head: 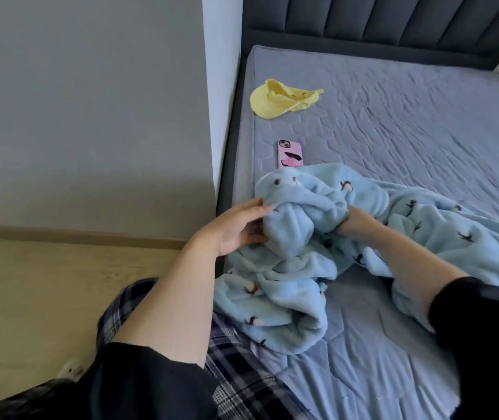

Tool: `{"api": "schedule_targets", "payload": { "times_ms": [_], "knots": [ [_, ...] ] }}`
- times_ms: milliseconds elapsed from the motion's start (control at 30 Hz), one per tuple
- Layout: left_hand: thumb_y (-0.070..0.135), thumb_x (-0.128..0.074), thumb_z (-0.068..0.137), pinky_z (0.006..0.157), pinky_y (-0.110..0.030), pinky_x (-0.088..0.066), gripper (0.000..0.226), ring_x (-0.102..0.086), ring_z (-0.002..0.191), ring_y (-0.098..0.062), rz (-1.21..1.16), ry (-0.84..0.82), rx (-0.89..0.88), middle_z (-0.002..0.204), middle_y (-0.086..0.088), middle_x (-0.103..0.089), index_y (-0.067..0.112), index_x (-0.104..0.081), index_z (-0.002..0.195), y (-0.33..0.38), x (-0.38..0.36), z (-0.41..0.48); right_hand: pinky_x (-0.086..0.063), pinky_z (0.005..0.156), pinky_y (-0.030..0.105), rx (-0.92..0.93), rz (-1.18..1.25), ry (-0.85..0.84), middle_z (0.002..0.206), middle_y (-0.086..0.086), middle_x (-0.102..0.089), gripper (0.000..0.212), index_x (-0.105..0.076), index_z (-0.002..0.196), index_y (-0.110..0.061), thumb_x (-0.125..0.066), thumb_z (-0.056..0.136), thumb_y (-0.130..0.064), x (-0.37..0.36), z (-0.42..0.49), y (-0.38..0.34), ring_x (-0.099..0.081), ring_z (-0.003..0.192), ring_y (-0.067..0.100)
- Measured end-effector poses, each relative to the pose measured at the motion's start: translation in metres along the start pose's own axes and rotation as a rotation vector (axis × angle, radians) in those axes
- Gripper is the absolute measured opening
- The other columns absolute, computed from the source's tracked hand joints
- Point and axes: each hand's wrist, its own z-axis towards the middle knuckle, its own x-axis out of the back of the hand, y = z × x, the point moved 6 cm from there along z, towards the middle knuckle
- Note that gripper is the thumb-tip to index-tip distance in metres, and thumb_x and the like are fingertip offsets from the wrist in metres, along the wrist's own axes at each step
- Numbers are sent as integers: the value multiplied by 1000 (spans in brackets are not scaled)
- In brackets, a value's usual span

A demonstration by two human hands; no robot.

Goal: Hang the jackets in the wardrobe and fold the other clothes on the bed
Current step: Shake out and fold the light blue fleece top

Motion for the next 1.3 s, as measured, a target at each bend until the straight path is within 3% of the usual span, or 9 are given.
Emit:
{"api": "schedule_targets", "payload": {
  "times_ms": [233, 300, 367, 533, 667, 800, 967, 1133, 1300],
  "knots": [
    [-9, -43, 91, 83, -28, -54, 41, -64, 99, -18, 154, -184, 5, 105, -2, -68, 19, -64, 113, -3, -25, -12, -19, 111, 34, 627, -106, 33, 147, -2, -27, 84, -32, 145, -24, -67, 73, 1, 5, -44, -86, -20, 136, 12],
    [-7, -42, 88, 70, -20, -55, 44, -69, 88, -16, 261, 22, -15, 87, 3, -73, 23, -72, 97, -1, -18, -15, -39, 93, 32, 631, -282, 1, 117, -8, -56, 34, -61, 107, -28, -66, 77, -13, -13, -43, -98, -48, 114, 15],
    [-4, -41, 85, 63, -16, -52, 43, -69, 86, -16, 515, 361, -121, 79, 8, -73, 24, -74, 88, 7, 2, -21, -43, 68, 32, 501, -463, 61, 82, -3, -60, 9, -55, 74, -24, -57, 82, -21, -12, -34, -94, -56, 84, 23],
    [-2, -43, 80, 102, -36, -42, 59, -46, 126, -24, 758, 747, -86, 138, -6, -48, 18, -51, 136, 7, 45, -26, -38, 70, 35, 254, -983, 320, 108, 4, -54, 46, -52, 120, -26, -63, 77, -38, 30, -15, -36, -53, 103, 27],
    [12, -52, 86, 105, -44, -39, 60, -41, 129, -32, 746, 739, 243, 144, -10, -41, 20, -37, 144, -20, 58, -18, -42, 68, 29, -8, -858, -117, 106, 9, -58, 33, -50, 118, -7, -57, 87, -17, 26, -12, 21, -53, 85, 22],
    [20, -57, 89, 87, -37, -51, 38, -61, 99, -30, 316, 604, 315, 113, -14, -63, 13, -54, 126, -36, 42, -12, -48, 80, 34, -23, -697, -77, 109, 12, -60, 31, -55, 118, -5, -47, 88, -11, 31, -16, 6, -53, 91, 26],
    [2, -62, 84, 58, -20, -50, 25, -65, 75, -11, 245, 351, 54, 82, 3, -70, 23, -68, 97, -19, 17, -4, -30, 97, 25, 457, -81, 216, 135, 1, -45, 66, -36, 142, -17, -51, 80, 0, 26, -52, -77, -42, 122, 18],
    [-6, -57, 87, 63, -18, -53, 30, -68, 72, -7, 128, 159, -39, 82, 4, -73, 19, -68, 99, -4, -1, -7, -46, 81, 18, 589, -233, -105, 112, -7, -58, 94, -14, 148, -35, -70, 73, -31, -19, -68, -112, -58, 96, 9],
    [10, -59, 89, 76, -21, -45, 35, -59, 110, -18, 238, 476, -29, 119, -1, -66, 19, -60, 124, -7, 34, -9, -48, 72, 33, 487, -517, -55, 86, 3, -62, 11, -62, 84, -18, -53, 82, -11, -29, -54, -86, -58, 84, 23]
  ]
}}
